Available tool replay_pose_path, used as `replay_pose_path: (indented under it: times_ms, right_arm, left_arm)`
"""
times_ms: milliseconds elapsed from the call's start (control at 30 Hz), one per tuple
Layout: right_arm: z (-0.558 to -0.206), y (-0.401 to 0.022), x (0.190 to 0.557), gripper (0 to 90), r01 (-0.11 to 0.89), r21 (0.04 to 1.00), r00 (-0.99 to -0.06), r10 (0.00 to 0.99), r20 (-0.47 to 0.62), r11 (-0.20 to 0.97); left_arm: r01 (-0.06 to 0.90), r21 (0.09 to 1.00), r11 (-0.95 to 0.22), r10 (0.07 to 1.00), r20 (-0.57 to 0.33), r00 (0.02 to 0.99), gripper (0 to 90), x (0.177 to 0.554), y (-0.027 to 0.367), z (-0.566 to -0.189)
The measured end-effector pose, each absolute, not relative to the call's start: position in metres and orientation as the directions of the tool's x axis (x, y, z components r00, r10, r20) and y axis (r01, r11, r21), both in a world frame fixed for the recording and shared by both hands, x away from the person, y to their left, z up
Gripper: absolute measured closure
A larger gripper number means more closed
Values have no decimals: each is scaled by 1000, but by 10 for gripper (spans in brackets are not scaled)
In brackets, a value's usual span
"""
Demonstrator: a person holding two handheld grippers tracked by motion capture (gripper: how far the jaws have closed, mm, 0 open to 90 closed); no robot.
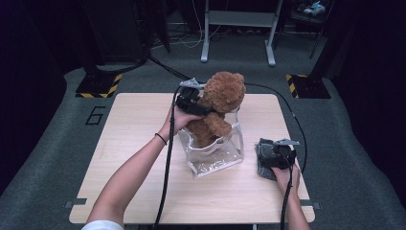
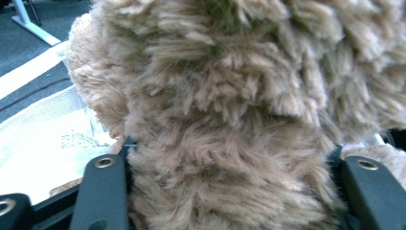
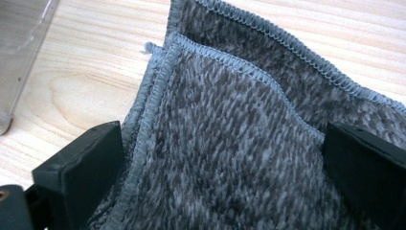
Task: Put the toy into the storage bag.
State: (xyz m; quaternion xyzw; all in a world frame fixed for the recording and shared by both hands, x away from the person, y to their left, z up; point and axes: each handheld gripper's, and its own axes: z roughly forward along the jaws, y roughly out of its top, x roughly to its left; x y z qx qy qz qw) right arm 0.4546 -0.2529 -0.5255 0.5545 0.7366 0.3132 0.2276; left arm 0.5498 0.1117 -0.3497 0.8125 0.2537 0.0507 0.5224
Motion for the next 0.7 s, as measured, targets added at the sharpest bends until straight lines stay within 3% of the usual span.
replay_pose_path:
  times_ms: [267, 467, 500, 600, 700]
  right_arm:
    - [-526, -253, 455, 11, 674, 715, -281, 960, 13, 188]
    - [-526, -253, 455, 11, 674, 714, -284, 959, 14, 189]
    - [-526, -253, 455, 11, 674, 715, -281, 959, 13, 188]
    - [-526, -253, 455, 11, 674, 714, -281, 960, 13, 188]
    - [-526, -253, 455, 11, 674, 715, -281, 960, 13, 188]
  left_arm:
    - [342, 875, -342, 494, -142, 858, 238, 545, 112, -343]
    - [317, 863, -392, 500, -89, 862, 200, 540, 110, -339]
    - [317, 855, -410, 498, -82, 863, 212, 539, 109, -339]
    - [280, 858, -430, 513, -23, 858, 395, 533, 106, -337]
    - [285, 876, -389, 566, -17, 824, 444, 531, 108, -334]
